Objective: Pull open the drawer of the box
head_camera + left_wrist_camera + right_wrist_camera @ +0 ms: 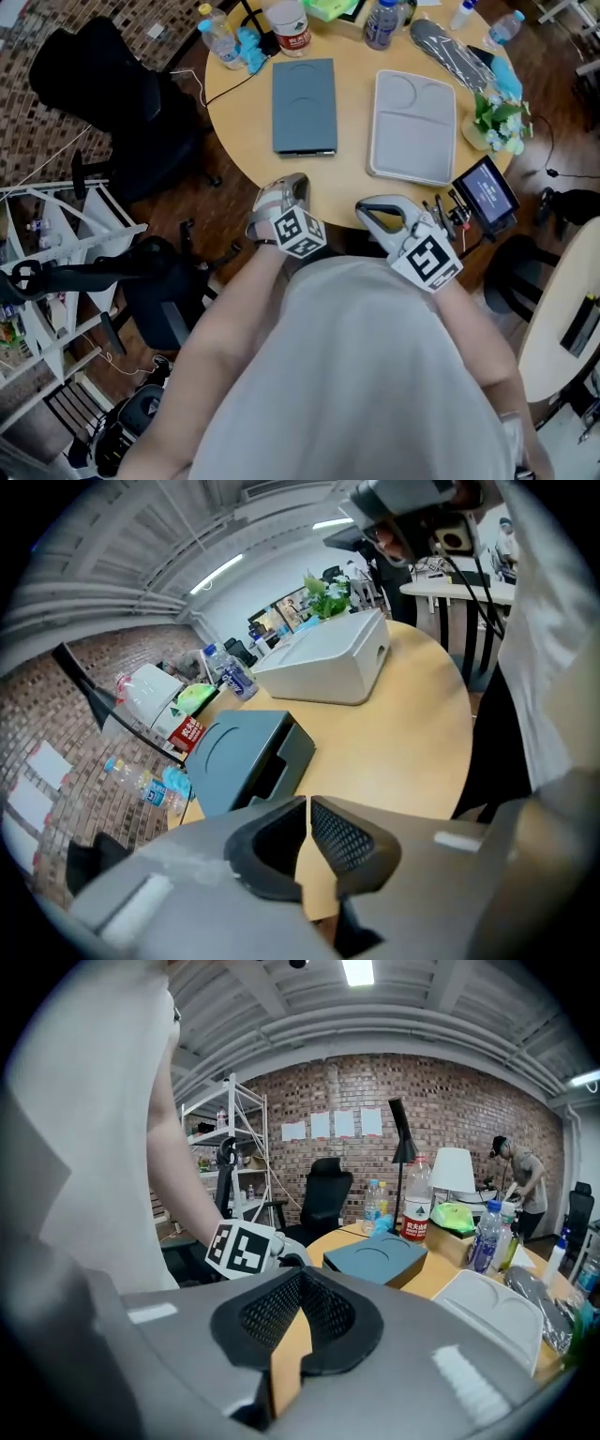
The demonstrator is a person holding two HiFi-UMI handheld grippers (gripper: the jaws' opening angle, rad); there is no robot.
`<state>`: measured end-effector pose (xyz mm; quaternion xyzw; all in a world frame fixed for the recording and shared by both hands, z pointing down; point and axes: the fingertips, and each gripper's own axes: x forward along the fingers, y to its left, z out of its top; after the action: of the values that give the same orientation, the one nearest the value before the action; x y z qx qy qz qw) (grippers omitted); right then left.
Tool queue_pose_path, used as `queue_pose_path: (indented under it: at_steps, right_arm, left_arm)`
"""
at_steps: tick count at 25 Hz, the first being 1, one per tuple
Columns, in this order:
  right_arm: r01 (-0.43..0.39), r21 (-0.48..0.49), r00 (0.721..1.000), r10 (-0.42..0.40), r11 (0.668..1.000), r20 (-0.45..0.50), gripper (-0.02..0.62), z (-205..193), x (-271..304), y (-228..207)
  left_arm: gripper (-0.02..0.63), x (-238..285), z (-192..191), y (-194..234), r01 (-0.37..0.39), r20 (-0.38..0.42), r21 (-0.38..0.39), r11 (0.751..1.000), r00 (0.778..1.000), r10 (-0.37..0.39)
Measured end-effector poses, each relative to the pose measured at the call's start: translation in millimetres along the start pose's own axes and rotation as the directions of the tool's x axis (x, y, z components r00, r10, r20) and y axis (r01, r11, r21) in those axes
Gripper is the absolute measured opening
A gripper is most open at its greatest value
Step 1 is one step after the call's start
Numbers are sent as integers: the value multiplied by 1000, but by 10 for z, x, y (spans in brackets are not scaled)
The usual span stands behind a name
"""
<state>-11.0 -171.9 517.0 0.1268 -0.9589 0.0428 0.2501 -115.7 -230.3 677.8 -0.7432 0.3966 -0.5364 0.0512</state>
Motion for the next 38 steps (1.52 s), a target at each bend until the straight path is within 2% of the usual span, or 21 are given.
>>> queue_pose_path:
  at_steps: [5,9,17,19,23,29,32,38]
  right_arm:
    - [4,23,1000,-4,1000,2,6,-21,-58,-130]
    - [31,47,999,-32,998,11,6,-59,-144,-242]
    - [39,65,999,-40,997,18,6,-114,-209,-324]
    - [40,66,999,-42,997,17,6,-133,-224,-337]
    - [34,81,999,-36,996,22,6,-149,-234,-350]
    - [11,85,999,-14,996,38,6,-158,-198,-316]
    - [-1,80,999,-2,997,46,6,-131,-193,-290]
    - [-1,74,999,-3,997,54,6,-132,-233,-300]
  left_arm:
    - [60,195,51,130,-34,-39,80,996,999,37]
    - [63,310,95,179,-50,-68,126,991,996,59]
    - [81,466,106,218,-100,-111,256,962,985,132]
    - [106,471,94,203,-100,-115,283,954,984,137]
    - [143,491,29,193,-78,-147,334,939,980,133]
    - [100,484,48,192,1,-178,340,940,982,64]
    - [46,443,50,204,17,-180,351,936,982,50]
    - [48,479,56,189,52,-206,368,928,978,27]
